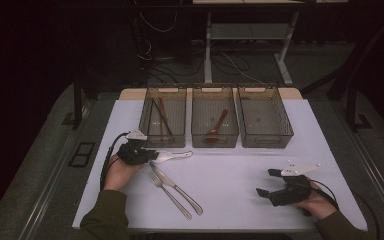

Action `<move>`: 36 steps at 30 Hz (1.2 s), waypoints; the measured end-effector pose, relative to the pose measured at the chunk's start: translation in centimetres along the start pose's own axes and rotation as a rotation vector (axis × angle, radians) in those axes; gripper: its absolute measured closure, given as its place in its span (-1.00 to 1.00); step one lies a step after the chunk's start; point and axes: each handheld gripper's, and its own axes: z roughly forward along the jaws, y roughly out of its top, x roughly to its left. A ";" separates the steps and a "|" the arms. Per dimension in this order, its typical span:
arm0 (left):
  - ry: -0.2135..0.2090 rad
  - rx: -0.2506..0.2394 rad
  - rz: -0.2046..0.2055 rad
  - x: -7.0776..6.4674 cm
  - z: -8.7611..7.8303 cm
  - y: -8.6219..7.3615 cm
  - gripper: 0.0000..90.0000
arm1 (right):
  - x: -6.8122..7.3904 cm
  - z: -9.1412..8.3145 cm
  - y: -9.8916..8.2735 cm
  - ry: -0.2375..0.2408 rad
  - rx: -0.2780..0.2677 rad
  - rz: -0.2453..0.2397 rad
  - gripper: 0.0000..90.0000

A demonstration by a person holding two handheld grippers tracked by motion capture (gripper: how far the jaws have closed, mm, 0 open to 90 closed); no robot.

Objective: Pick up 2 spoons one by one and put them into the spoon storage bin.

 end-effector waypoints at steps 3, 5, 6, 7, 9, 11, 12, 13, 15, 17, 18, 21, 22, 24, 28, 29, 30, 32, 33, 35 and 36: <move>0.004 0.001 0.010 -0.2 0.0 0.1 0.85 | 0.0 0.0 0.0 0.000 0.000 -0.001 -0.68; -0.002 0.004 0.035 -0.4 0.1 0.2 0.85 | 0.0 0.0 0.0 0.001 0.000 -0.001 -0.68; -0.003 0.005 0.041 -0.5 0.1 0.3 0.85 | 0.0 0.0 0.0 0.000 0.000 0.000 -0.68; -0.009 -0.001 0.048 -0.6 0.1 0.4 0.85 | 0.0 0.0 0.0 0.000 0.000 0.000 -0.68; -0.014 -0.013 0.055 -0.8 0.1 0.5 0.85 | 0.0 0.0 0.0 0.000 0.000 0.000 -0.68; -0.019 -0.026 0.054 -1.1 0.0 0.6 0.85 | 0.0 0.0 0.0 0.000 0.000 0.000 -0.68; -0.020 -0.031 0.059 -1.2 -0.1 0.7 0.85 | 0.0 0.0 0.0 0.000 0.000 -0.001 -0.68; -0.024 -0.042 0.065 -1.4 -0.1 0.8 0.85 | 0.0 0.0 0.0 0.000 0.000 0.000 -0.68; -0.029 -0.058 0.068 -1.7 -0.3 1.0 0.85 | 0.0 0.0 0.0 0.000 0.000 0.000 -0.68; -0.038 -0.069 0.074 -1.9 -0.4 1.1 0.85 | 0.0 0.0 0.0 0.000 0.001 0.001 -0.68; -0.044 -0.078 0.073 -2.1 -0.4 1.2 0.85 | 0.0 0.0 0.0 0.000 0.000 0.000 -0.68; -0.052 -0.087 0.089 -2.6 -0.5 1.6 0.85 | 0.0 0.0 0.0 0.001 0.001 -0.001 -0.68; -0.057 -0.097 0.089 -2.8 -0.5 1.7 0.85 | 0.0 0.0 0.0 0.000 0.001 -0.001 -0.68; -0.064 -0.107 0.092 -3.3 -0.5 1.9 0.85 | 0.0 0.0 0.0 0.001 0.001 -0.001 -0.68; -0.069 -0.123 0.110 -4.3 -0.5 2.6 0.85 | 0.0 0.0 0.0 0.001 0.001 -0.001 -0.68; -0.068 -0.124 0.114 -4.5 -0.5 2.7 0.85 | 0.0 0.0 0.0 0.001 0.001 -0.001 -0.68; -0.072 -0.127 0.117 -4.9 -0.5 2.9 0.85 | 0.0 0.0 0.0 0.001 0.001 0.000 -0.68; -0.075 -0.133 0.132 -5.4 -0.4 3.2 0.85 | 0.0 0.0 0.0 0.000 0.001 -0.001 -0.68; -0.074 -0.134 0.137 -5.6 -0.3 3.4 0.85 | 0.0 0.0 0.0 0.001 0.001 -0.002 -0.68; -0.076 -0.139 0.146 -6.1 -0.2 3.6 0.85 | 0.0 0.0 0.0 0.001 0.002 -0.001 -0.68; -0.078 -0.142 0.150 -6.3 -0.1 3.8 0.85 | 0.0 0.0 0.0 0.001 0.003 0.000 -0.68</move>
